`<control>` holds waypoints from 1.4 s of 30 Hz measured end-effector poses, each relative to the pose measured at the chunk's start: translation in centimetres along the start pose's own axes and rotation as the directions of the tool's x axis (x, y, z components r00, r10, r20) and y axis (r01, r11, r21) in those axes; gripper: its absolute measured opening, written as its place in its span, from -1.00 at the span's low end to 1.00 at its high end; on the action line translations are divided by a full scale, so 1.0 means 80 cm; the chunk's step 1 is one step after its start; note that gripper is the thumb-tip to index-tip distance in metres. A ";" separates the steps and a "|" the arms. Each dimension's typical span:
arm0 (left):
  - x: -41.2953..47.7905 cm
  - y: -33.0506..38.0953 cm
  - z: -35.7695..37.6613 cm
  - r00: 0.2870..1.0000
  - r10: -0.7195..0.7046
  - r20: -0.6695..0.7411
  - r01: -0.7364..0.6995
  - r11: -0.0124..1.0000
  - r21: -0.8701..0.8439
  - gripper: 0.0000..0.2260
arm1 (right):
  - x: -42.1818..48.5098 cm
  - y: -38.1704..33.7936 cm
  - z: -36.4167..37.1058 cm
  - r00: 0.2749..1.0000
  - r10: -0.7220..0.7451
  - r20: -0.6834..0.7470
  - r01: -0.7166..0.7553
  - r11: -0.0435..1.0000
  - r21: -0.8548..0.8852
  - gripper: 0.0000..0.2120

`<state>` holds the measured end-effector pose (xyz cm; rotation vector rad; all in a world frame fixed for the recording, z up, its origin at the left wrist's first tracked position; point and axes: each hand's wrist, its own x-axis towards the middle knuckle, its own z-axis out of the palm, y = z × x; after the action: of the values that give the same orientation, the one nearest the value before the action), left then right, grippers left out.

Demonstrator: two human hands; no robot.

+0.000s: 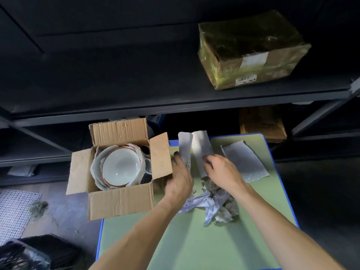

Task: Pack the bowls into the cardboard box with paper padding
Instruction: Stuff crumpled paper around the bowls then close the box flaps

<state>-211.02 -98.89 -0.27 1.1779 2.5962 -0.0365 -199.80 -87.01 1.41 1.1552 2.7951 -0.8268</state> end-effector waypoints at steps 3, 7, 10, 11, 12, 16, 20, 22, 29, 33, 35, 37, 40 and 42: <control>-0.034 0.013 -0.026 0.997 0.048 -0.062 -0.069 0.912 -0.404 -0.70 | -0.003 -0.011 -0.004 0.998 0.058 0.036 -0.062 0.990 0.128 -0.70; -0.048 0.017 -0.038 0.972 0.124 -0.202 -0.201 0.884 -0.423 -0.81 | -0.006 -0.018 -0.012 0.978 0.133 0.159 -0.177 0.932 0.315 -0.61; -0.056 0.023 -0.060 0.960 0.137 -0.242 -0.250 0.806 -0.536 -0.83 | -0.011 -0.023 -0.026 0.970 0.163 0.180 -0.232 0.841 0.489 -0.56; -0.056 0.023 -0.064 0.955 0.138 -0.262 -0.265 0.792 -0.550 -0.85 | -0.014 -0.026 -0.034 0.969 0.179 0.172 -0.244 0.809 0.535 -0.54; -0.057 0.024 -0.069 0.947 0.146 -0.287 -0.288 0.781 -0.554 -0.89 | -0.017 -0.030 -0.041 0.971 0.187 0.147 -0.238 0.784 0.573 -0.56; -0.061 0.014 -0.093 0.940 0.160 -0.302 -0.321 0.716 -0.620 -0.72 | -0.031 -0.054 -0.068 0.977 0.210 0.049 -0.195 0.767 0.611 -0.67; -0.068 0.001 -0.124 0.971 0.156 -0.181 -0.239 0.642 -0.729 -0.45 | -0.044 -0.089 -0.084 0.991 0.130 0.037 -0.125 0.774 0.621 -0.75; -0.075 -0.003 -0.136 0.965 0.192 -0.180 -0.261 0.603 -0.754 -0.43 | -0.046 -0.103 -0.089 0.991 0.132 0.031 -0.125 0.802 0.585 -0.78; -0.095 -0.040 -0.161 0.944 0.254 -0.212 -0.308 0.438 -0.845 -0.58 | -0.050 -0.158 -0.103 0.996 0.074 0.053 -0.090 0.840 0.535 -0.82; -0.099 -0.078 -0.162 0.952 0.162 -0.261 -0.307 0.482 -0.820 -0.72 | -0.053 -0.200 -0.094 0.990 0.037 0.137 -0.108 0.822 0.559 -0.87; -0.089 -0.102 -0.160 0.964 0.108 -0.244 -0.264 0.501 -0.824 -0.70 | -0.052 -0.223 -0.085 0.985 0.022 0.172 -0.128 0.758 0.639 -0.75; -0.084 -0.126 -0.159 0.972 0.103 -0.213 -0.235 0.530 -0.815 -0.61 | -0.049 -0.244 -0.077 0.976 0.028 0.216 -0.182 0.652 0.736 -0.67; -0.086 -0.154 -0.159 0.979 0.097 -0.180 -0.202 0.605 -0.770 -0.55 | -0.043 -0.270 -0.061 0.987 0.044 0.158 -0.140 0.723 0.676 -0.74; -0.089 -0.165 -0.160 0.973 0.099 -0.211 -0.225 0.625 -0.747 -0.52 | -0.035 -0.282 -0.047 0.993 0.059 0.106 -0.109 0.818 0.565 -0.80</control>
<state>-219.56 -111.13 12.68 1.0640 2.1619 1.1347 -211.87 -100.33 15.77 1.2398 2.4604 -1.7379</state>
